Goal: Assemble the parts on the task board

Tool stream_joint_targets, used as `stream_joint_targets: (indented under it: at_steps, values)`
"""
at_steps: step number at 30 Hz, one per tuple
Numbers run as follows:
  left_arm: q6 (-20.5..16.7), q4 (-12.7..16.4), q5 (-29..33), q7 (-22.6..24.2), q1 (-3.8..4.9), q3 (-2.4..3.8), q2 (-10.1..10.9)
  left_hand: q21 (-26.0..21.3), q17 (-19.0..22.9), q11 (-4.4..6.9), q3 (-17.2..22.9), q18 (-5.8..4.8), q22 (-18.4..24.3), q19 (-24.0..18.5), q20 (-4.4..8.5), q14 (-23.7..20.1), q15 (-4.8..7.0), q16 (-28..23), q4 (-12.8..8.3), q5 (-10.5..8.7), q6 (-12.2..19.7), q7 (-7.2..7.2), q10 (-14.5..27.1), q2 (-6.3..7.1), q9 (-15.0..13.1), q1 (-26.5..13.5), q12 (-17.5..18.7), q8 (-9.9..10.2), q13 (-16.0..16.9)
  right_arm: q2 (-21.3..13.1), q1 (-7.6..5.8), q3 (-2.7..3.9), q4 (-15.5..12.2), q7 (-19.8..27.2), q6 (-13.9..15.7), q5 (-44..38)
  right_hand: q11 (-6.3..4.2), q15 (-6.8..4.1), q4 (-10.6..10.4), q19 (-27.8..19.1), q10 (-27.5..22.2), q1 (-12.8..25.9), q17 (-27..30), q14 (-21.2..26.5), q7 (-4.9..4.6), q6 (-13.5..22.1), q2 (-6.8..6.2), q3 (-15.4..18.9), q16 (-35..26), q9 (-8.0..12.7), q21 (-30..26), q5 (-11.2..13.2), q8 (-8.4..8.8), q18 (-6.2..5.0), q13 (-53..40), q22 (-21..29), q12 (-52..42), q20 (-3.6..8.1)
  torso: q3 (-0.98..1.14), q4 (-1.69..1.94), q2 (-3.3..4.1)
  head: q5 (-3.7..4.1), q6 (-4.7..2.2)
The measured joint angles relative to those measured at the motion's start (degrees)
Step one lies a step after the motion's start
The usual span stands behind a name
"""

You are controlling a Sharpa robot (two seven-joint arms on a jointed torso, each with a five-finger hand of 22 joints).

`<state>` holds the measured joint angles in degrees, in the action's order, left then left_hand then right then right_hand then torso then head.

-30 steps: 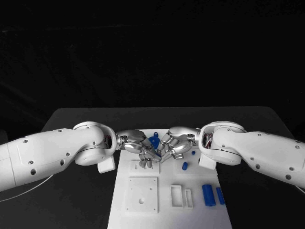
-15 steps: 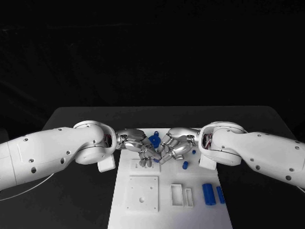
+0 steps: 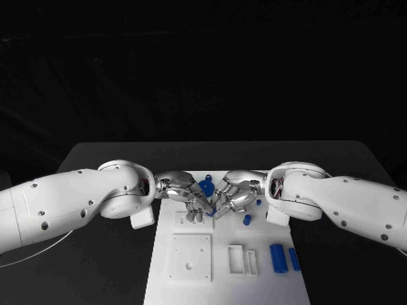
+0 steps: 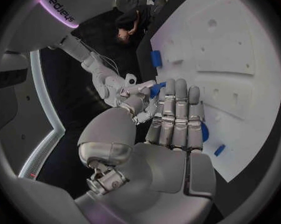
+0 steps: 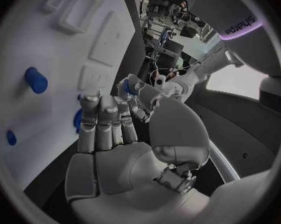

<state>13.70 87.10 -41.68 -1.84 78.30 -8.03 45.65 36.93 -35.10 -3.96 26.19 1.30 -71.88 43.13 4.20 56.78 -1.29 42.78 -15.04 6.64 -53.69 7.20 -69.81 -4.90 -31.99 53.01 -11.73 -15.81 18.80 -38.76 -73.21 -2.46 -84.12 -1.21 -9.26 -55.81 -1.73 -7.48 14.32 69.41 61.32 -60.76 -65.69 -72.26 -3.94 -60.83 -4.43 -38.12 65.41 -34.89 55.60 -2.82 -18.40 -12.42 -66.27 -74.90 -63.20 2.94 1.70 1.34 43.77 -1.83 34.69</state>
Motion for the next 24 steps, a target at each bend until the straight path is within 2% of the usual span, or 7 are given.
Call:
stream_joint_targets:
  at_steps: [9,11,17,24]
  values:
    - [0.02,-0.06,0.03,-0.08,0.02,0.0,-0.04,0.0,-0.05,-0.02,-0.09,-0.01,0.0,0.0,0.0,0.0,0.0,0.0,-0.59,0.0,-0.25,0.15,-0.21,0.85,0.26,0.32,0.0,0.01,0.0,0.01,0.02,-0.02,0.01,0.01,0.33,-0.05,0.0,0.01,0.0,0.0,0.0,0.0,0.01,0.0,-0.12,-0.12,0.0,0.01,0.0,-0.05,0.0,0.0,0.16,-0.01,0.0,0.0,0.0,0.0,0.01,0.01,0.01,0.09,0.05]
    - [0.02,-0.1,0.03,-0.13,0.02,0.0,-0.09,0.0,-0.05,-0.02,-0.37,-0.01,0.0,0.0,0.0,0.0,0.0,0.0,-0.32,-0.05,-0.25,0.15,-0.22,1.59,0.35,0.04,0.0,0.0,0.0,0.05,0.02,-0.03,0.01,0.01,0.35,-0.07,0.0,0.01,0.01,0.0,0.0,0.01,-0.01,-0.01,-0.12,-0.12,-0.02,0.01,0.0,-0.09,0.0,0.0,0.16,-0.01,0.01,0.0,0.0,0.0,0.01,0.01,0.01,0.09,0.07]
    - [0.01,-0.19,0.03,-0.4,0.02,0.0,-0.25,0.0,-0.05,-0.02,-0.19,-0.02,0.05,0.0,0.0,0.0,0.0,0.0,0.46,-0.66,-0.26,0.15,-0.22,2.49,0.6,-0.57,0.0,-0.01,-0.06,0.08,0.02,-0.06,0.03,-0.03,0.37,-0.19,0.0,0.01,-0.04,0.0,0.0,0.03,-0.05,-0.01,-0.12,-0.12,-0.03,-0.03,0.0,-0.09,0.0,0.0,0.17,-0.01,0.01,0.0,0.0,0.0,0.01,0.01,0.02,0.09,0.11]
    - [0.05,-0.26,-0.02,-0.94,0.03,-0.03,-0.4,0.0,-0.05,-0.02,-0.1,-0.04,0.1,0.0,0.0,-0.01,0.0,0.0,1.93,-0.67,-0.25,0.15,-0.22,2.94,0.8,-0.85,0.0,-0.01,-0.09,0.23,0.03,-0.07,0.07,-0.15,0.41,-0.25,0.0,0.02,-0.17,0.0,0.0,0.03,-0.04,-0.01,-0.12,-0.13,-0.03,-0.17,0.0,-0.09,0.0,0.16,-0.06,-0.01,-0.04,0.0,0.0,0.0,-0.03,0.03,0.02,0.16,0.14]
